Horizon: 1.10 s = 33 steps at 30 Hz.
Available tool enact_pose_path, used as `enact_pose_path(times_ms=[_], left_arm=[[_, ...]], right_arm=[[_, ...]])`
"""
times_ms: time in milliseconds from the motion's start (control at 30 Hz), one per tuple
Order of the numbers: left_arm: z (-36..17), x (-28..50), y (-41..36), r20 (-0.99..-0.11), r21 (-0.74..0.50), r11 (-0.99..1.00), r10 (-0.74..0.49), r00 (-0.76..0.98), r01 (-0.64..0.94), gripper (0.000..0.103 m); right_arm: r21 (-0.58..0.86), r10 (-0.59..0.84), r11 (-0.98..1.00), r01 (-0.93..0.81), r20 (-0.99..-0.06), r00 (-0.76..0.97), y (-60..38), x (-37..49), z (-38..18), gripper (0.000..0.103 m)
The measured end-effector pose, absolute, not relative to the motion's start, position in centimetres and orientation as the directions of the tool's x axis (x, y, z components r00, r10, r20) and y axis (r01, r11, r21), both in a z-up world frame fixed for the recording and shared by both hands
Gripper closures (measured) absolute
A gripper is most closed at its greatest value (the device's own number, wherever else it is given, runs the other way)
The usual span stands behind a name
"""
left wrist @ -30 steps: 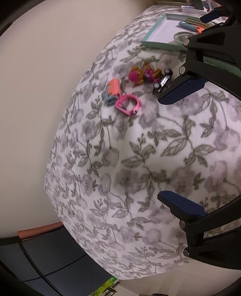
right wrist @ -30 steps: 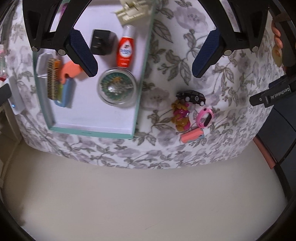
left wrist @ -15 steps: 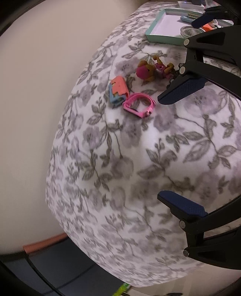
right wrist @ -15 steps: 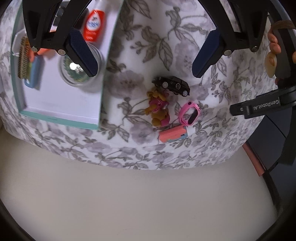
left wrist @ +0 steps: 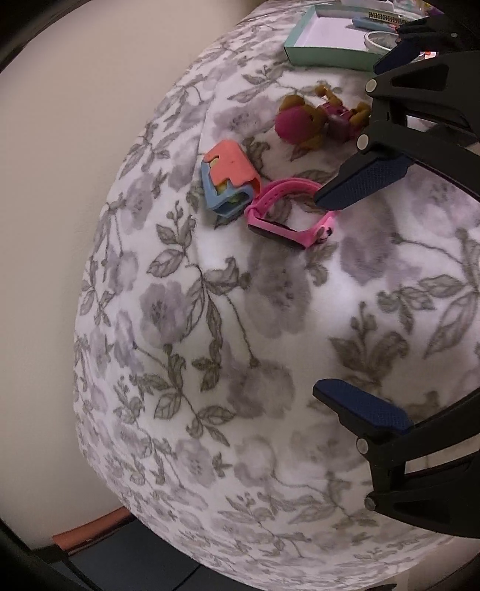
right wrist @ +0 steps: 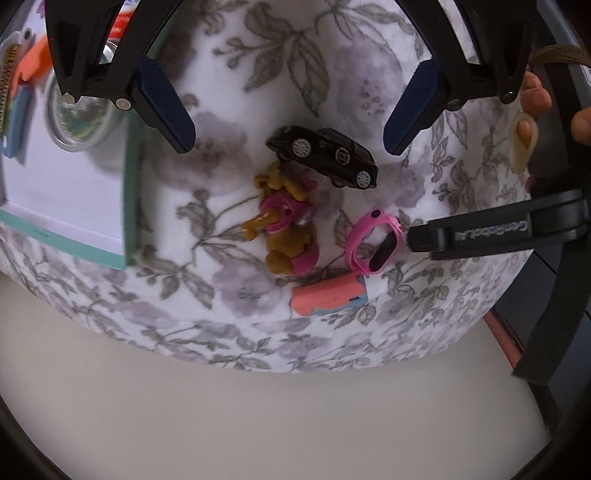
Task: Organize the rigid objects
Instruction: 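Move both grippers back toward the pink watch, dog figure and toy car, then grasp the pink watch with the left gripper while the right grasps the black toy car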
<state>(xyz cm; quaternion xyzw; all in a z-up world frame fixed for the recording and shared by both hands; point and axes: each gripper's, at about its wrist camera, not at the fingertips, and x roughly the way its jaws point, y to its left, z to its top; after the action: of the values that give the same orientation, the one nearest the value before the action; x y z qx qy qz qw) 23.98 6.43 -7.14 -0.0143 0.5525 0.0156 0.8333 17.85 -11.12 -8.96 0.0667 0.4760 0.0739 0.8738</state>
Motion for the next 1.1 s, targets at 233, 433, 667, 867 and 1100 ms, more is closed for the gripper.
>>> enact_pose_path(times_ms=[233,433,667,867,1100], left_arm=[[-8.1,25.2,5.8,-0.920,-0.002,1.000,0.001,0.392,-0.007,0.027],[-8.6,25.8,5.2,-0.925,0.011,1.000,-0.001,0.380,0.028,0.042],[-9.0,25.8,4.2,-0.930,-0.027,0.997,-0.050,0.363,0.069,0.079],[-8.7,25.4,3.5,-0.934,-0.009,0.997,-0.034,0.356,0.071,0.089],[-8.2,24.5,3.7,-0.943,-0.005,0.999,-0.021,0.332,0.047,0.090]], right_arm=[[0.166,0.182,0.983,-0.077,-0.828,0.530,-10.2,18.9,-9.7,0.000],[0.157,0.178,0.984,-0.085,-0.834,0.522,-9.3,19.6,-10.2,0.000],[0.179,0.197,0.980,-0.086,-0.828,0.525,-9.1,19.4,-10.2,0.026],[0.242,0.248,0.967,-0.080,-0.822,0.512,-9.7,18.8,-10.2,0.034],[0.272,0.261,0.961,-0.051,-0.828,0.496,-10.7,18.0,-10.2,0.060]])
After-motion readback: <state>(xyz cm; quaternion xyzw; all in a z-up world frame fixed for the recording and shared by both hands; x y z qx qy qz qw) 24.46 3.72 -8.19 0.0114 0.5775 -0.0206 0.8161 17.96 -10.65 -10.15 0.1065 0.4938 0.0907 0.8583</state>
